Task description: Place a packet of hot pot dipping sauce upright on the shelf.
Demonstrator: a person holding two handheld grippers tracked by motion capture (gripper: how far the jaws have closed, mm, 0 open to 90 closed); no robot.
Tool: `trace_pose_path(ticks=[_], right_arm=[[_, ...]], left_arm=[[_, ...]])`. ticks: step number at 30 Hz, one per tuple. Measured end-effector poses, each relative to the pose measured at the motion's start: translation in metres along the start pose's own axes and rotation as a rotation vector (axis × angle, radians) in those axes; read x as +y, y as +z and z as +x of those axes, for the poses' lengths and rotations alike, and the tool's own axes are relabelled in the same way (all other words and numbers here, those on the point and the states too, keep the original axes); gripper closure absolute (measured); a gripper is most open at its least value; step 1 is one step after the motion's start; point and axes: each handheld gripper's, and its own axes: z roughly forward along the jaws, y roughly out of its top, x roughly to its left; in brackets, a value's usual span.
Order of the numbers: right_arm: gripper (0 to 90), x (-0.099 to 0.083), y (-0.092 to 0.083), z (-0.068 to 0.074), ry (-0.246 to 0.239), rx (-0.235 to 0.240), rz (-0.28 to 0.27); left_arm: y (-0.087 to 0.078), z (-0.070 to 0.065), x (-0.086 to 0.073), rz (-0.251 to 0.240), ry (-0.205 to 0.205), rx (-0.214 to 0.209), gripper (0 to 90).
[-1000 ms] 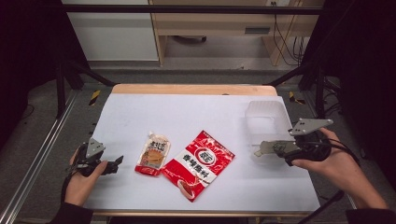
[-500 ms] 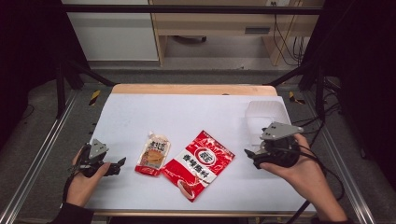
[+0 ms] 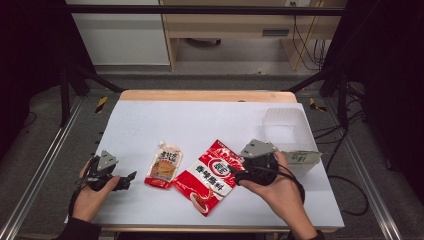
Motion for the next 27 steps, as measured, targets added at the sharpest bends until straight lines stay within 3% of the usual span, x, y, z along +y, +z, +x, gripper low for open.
trace_pose_path(ticks=[4, 8, 13, 17, 19, 22, 27], right_arm=[[17.5, 0.003, 0.030, 0.016, 0.038, 0.046, -0.009], [17.1, 0.010, 0.058, 0.030, 0.027, 0.087, -0.001], [15.6, 0.022, 0.088, 0.039, 0.016, 0.108, 0.006], [12.0, 0.028, 0.110, 0.043, 0.053, 0.119, 0.002], [10.8, 0.028, 0.117, 0.045, 0.071, 0.124, -0.002], [11.7, 0.028, 0.125, 0.049, 0.058, 0.135, 0.019], [25.5, 0.030, 0.128, 0.049, 0.057, 0.130, 0.024]], left_arm=[[-0.001, 0.002, -0.001, -0.012, -0.012, 0.011, 6.2], [-0.002, 0.003, -0.002, -0.021, -0.017, 0.022, 6.2], [-0.003, 0.005, -0.002, -0.034, -0.026, 0.030, 6.2], [-0.003, 0.005, -0.003, -0.034, -0.024, 0.031, 5.9], [-0.003, 0.004, -0.003, -0.032, -0.025, 0.035, 5.9], [-0.002, 0.004, -0.003, -0.026, -0.022, 0.038, 5.9], [-0.002, 0.003, -0.003, -0.025, -0.015, 0.041, 5.9]])
